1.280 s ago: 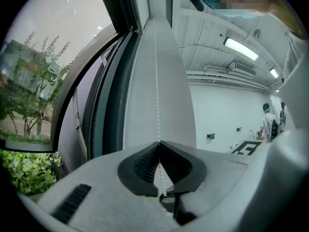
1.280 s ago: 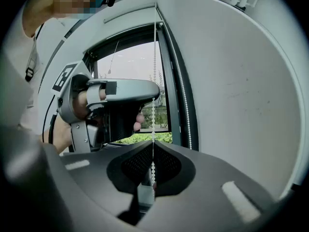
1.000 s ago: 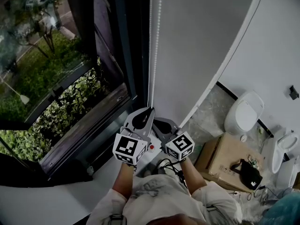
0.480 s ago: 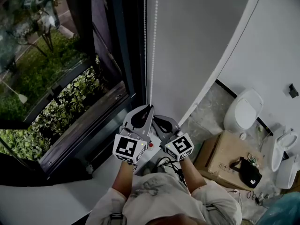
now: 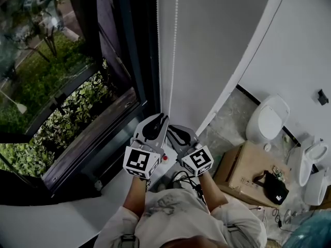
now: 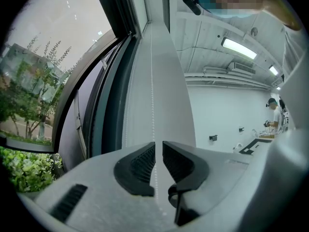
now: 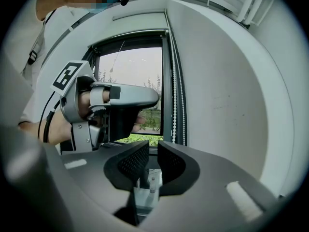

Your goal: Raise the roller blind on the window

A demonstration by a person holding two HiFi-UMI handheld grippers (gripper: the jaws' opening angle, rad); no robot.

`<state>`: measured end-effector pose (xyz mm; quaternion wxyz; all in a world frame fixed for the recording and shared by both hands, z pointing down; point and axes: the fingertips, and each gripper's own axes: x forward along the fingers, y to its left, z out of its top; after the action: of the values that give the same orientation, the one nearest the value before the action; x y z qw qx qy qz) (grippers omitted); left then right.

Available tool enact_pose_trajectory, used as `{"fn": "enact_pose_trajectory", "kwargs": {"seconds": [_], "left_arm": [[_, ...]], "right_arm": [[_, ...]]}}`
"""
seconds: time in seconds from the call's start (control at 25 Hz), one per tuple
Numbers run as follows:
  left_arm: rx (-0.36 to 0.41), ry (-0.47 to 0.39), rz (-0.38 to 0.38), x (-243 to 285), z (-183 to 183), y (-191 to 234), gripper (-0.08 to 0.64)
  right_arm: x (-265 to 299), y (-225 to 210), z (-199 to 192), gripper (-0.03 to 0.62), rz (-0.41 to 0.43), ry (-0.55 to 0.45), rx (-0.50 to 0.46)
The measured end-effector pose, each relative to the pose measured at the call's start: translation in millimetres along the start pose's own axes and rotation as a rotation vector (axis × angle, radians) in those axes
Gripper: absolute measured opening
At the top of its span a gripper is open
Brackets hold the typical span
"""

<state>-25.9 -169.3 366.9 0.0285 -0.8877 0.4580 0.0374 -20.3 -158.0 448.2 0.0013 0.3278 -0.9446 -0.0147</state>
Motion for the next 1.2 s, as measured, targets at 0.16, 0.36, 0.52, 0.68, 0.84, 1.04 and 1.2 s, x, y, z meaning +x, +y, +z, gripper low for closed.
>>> {"fn": "enact_pose_trajectory", "kwargs": {"seconds": [0.16, 0.36, 0.52, 0.68, 0.84, 1.04, 1.2], "left_arm": [[-0.01, 0.017, 0.011, -3, -9, 3, 0.048], [-0.026, 0.047, 0.035, -14, -27, 9, 0.006], [-0.04, 0.069, 0.044, -24, -40, 13, 0.006], [-0.062, 0.093, 0.058, -34, -56, 18, 0.006], [-0.078, 0.096, 0.055, -43, -72, 15, 0.006], [-0.106, 0.097, 0.04, -51, -92, 6, 0.006], [-0.122, 0.107, 0.035, -53, -100, 2, 0.006]], "right_arm": [[-4, -4, -2, 0.069, -0.015, -0.003, 0.009], [-15, -7, 4, 0.011, -0.033, -0.034, 0.016], [-20, -3, 11, 0.009, -0.015, -0.033, 0.022], [-26, 0, 18, 0.009, -0.006, -0.043, 0.038], [-33, 0, 16, 0.009, -0.007, -0.051, 0.064], [-39, 0, 5, 0.008, -0.016, -0.045, 0.102], [-41, 4, -3, 0.008, -0.014, -0.026, 0.11]]}}
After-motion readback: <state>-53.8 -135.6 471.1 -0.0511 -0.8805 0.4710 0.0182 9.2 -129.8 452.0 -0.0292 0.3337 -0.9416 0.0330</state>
